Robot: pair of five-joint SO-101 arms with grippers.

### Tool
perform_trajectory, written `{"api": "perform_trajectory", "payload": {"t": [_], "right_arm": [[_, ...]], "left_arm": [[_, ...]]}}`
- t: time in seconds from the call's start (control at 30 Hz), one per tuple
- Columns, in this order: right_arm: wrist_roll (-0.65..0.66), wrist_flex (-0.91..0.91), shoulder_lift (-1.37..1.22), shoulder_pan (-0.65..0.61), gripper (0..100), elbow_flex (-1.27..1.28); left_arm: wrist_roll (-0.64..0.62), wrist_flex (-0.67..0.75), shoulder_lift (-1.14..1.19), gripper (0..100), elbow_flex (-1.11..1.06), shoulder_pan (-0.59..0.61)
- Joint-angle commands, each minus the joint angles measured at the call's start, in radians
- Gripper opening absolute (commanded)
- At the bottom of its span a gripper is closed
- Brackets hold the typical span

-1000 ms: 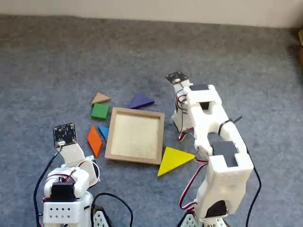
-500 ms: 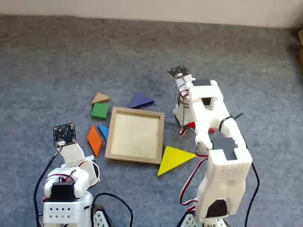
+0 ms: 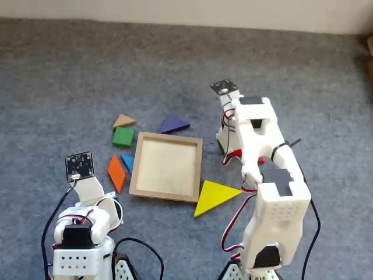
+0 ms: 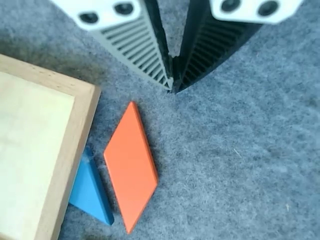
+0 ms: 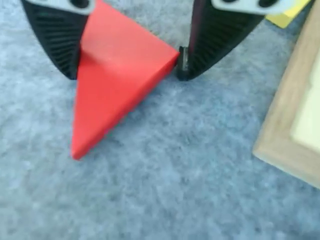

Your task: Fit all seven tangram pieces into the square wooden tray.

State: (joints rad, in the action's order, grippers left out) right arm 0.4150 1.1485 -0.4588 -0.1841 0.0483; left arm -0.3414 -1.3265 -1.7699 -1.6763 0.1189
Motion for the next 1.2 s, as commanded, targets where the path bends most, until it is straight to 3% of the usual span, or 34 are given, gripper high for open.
{"api": "perform_trajectory", "payload": {"t": [0.0, 0.53, 0.87, 1.17], "right_arm": [[0.006, 0.002, 0.025, 0.021, 18.4, -0.027], [0.005, 0.002, 0.236, -0.007, 18.1, -0.018], [0.009, 0.104, 0.357, -0.211, 18.1, -0.019], [0.201, 0.122, 0.374, -0.412, 18.1, -0.016]], "left_arm": [[0.005, -0.006, -0.051, 1, -0.021, 0.012], [0.005, -0.006, -0.051, 1, -0.021, 0.012], [0.005, -0.006, -0.051, 1, -0.021, 0.012], [0.005, -0.006, -0.051, 1, -0.021, 0.012]]}}
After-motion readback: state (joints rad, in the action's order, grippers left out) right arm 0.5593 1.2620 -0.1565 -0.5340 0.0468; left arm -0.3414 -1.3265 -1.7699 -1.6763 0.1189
